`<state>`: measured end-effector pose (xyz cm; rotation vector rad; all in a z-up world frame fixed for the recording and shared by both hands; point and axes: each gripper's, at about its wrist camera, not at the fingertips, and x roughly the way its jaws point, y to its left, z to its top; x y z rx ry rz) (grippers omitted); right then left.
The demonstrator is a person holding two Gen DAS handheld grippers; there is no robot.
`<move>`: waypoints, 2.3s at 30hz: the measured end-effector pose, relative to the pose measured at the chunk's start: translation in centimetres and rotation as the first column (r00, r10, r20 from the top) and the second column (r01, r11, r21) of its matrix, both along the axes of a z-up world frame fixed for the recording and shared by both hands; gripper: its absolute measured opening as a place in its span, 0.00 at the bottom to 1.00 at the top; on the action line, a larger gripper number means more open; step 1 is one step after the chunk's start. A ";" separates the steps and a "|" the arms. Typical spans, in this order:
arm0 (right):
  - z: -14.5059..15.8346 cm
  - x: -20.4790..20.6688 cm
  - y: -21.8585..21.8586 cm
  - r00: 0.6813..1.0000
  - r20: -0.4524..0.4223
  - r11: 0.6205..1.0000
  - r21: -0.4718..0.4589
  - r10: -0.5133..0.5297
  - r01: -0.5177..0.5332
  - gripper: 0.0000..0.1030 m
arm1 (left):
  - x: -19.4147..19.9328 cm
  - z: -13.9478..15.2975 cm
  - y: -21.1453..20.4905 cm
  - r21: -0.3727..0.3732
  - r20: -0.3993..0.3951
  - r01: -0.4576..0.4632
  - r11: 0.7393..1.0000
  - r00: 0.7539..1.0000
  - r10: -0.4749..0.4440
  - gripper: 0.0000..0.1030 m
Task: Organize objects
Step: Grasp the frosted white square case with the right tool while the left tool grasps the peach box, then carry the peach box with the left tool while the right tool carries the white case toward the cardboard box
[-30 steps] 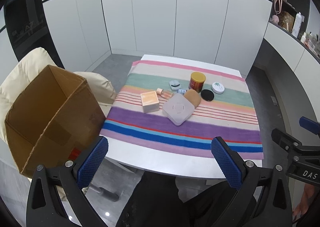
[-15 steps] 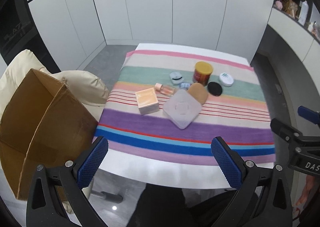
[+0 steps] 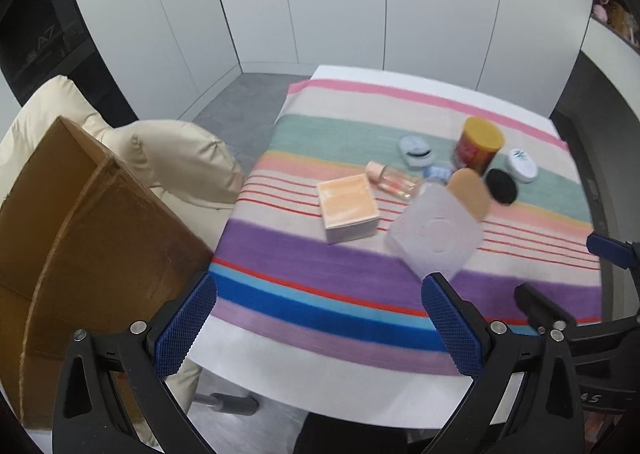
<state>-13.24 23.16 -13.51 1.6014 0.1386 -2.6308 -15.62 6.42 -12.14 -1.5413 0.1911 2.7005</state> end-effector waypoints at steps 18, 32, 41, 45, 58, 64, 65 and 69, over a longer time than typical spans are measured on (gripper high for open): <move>-9.6 -7.0 -5.9 0.974 0.068 0.973 0.063 0.217 -0.221 1.00 | -2.5 -6.6 -3.6 0.044 0.024 0.002 0.999 1.000 -0.003 0.99; -8.5 -6.2 0.7 0.999 0.031 1.000 -0.017 0.014 -0.013 0.83 | -8.6 -8.0 1.2 0.086 0.018 -0.003 0.996 1.000 0.001 0.96; -7.8 -5.9 0.9 0.998 0.053 0.996 -0.085 -0.025 0.030 0.83 | -10.3 -8.7 1.6 0.078 0.074 -0.045 0.996 0.996 0.040 0.52; -7.2 -6.3 0.6 0.997 0.051 0.993 -0.106 -0.050 0.055 0.83 | -9.7 -8.1 1.4 0.058 0.080 -0.038 0.998 0.996 0.034 0.51; -0.9 -3.5 2.7 0.982 0.057 0.970 -0.157 -0.179 0.186 0.83 | -4.8 -1.2 0.8 0.075 0.066 0.002 0.997 0.998 -0.007 0.51; 3.7 -0.5 2.3 0.987 -0.005 0.978 -0.140 -0.159 0.157 0.83 | -1.6 3.2 0.8 0.099 0.021 0.041 0.994 0.999 -0.043 0.51; 4.5 0.1 2.4 0.987 -0.011 0.977 -0.148 -0.158 0.155 0.83 | -1.0 3.8 0.6 0.104 0.019 0.041 0.994 0.999 -0.044 0.51; 6.7 2.3 1.9 0.991 -0.006 0.980 -0.149 -0.133 0.131 0.83 | 1.4 6.8 0.3 0.116 -0.028 0.061 0.991 0.998 -0.058 0.51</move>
